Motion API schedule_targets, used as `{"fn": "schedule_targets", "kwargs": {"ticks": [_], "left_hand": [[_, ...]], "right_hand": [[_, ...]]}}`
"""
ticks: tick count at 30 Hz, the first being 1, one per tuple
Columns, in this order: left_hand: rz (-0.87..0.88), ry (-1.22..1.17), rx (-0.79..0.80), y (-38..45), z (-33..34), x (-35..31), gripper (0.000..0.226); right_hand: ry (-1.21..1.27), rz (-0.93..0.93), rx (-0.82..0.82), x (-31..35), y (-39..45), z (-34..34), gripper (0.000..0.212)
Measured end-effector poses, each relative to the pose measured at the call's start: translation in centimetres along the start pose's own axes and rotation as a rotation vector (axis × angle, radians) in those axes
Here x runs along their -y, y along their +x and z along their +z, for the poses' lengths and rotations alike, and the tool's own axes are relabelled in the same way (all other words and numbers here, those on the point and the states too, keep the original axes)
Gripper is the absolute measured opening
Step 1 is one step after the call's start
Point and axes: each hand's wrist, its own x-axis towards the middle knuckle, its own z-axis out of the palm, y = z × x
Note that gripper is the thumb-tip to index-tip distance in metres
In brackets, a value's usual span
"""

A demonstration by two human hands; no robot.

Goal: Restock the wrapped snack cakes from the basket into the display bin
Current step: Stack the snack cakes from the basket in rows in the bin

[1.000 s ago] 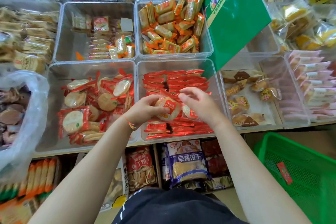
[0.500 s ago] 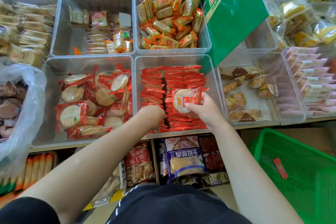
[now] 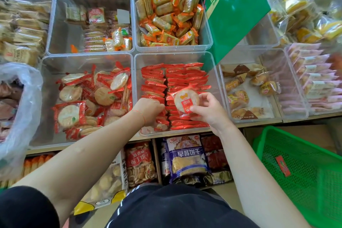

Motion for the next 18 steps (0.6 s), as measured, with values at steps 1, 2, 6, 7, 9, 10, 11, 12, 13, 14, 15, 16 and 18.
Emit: {"fn": "schedule_targets", "kwargs": {"ticks": [1,2,6,7,9,10,11,12,13,14,15,16,18], "left_hand": [[0.004,-0.011,-0.010,0.0,0.2,0.1,0.045],[0.007,-0.024,-0.016,-0.1,0.4,0.2,0.045],[0.013,-0.082,-0.022,-0.2,0.5,0.8,0.035],[0.012,-0.104,-0.023,-0.2,0.5,0.8,0.031],[0.017,-0.136,-0.019,0.0,0.4,0.9,0.019],[0.023,-0.145,-0.016,0.0,0.3,0.9,0.013],[0.026,-0.151,-0.013,0.0,0.3,1.0,0.010],[0.025,-0.154,-0.009,0.0,0.2,1.0,0.008],[0.022,-0.155,-0.003,-0.1,0.2,1.0,0.006],[0.019,-0.153,0.003,-0.1,0.0,1.0,0.005],[0.019,-0.149,0.013,-0.2,-0.1,1.0,0.005],[0.021,-0.138,0.030,-0.2,-0.3,0.9,0.004],[0.015,-0.113,0.073,-0.1,-0.7,0.9,0.006]], "right_hand": [[-0.012,-0.008,0.038,0.0,-0.1,0.1,0.040],[-0.058,-0.027,0.067,0.1,-0.1,0.3,0.045],[-0.183,-0.116,0.222,0.3,-0.6,2.1,0.044],[-0.210,-0.119,0.270,0.2,-0.7,2.7,0.042],[-0.412,-0.128,0.355,0.0,-0.9,3.9,0.034],[-0.551,-0.138,0.385,0.0,-0.9,4.4,0.031],[-0.680,-0.166,0.388,-0.2,-1.0,4.7,0.029],[-0.787,-0.212,0.369,-0.3,-1.0,5.1,0.029],[-0.870,-0.272,0.338,-0.3,-1.1,5.3,0.029],[-0.932,-0.331,0.306,-0.2,-1.2,5.6,0.029],[-0.977,-0.380,0.289,-0.2,-1.2,5.9,0.028],[-1.012,-0.412,0.293,-0.1,-1.3,6.2,0.029],[-1.048,-0.446,0.329,0.1,-1.3,6.9,0.031]]}}
